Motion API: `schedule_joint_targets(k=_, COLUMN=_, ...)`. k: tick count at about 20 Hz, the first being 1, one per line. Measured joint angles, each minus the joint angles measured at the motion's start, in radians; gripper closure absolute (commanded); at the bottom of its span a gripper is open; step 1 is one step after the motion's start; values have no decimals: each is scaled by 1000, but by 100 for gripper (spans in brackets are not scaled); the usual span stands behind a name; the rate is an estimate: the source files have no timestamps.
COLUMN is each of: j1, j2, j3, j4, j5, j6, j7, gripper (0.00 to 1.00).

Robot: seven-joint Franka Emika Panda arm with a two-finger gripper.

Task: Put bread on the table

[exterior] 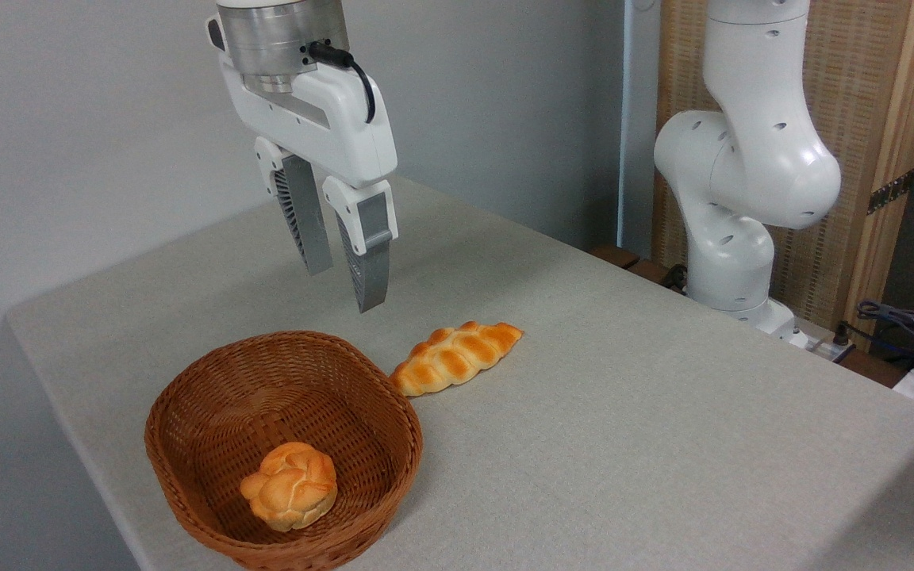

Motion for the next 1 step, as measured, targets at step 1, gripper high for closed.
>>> schedule_joint_targets(k=1, j1=0, j2=0, j3=0, j4=0, j5=0, j6=0, j7=0, gripper=0)
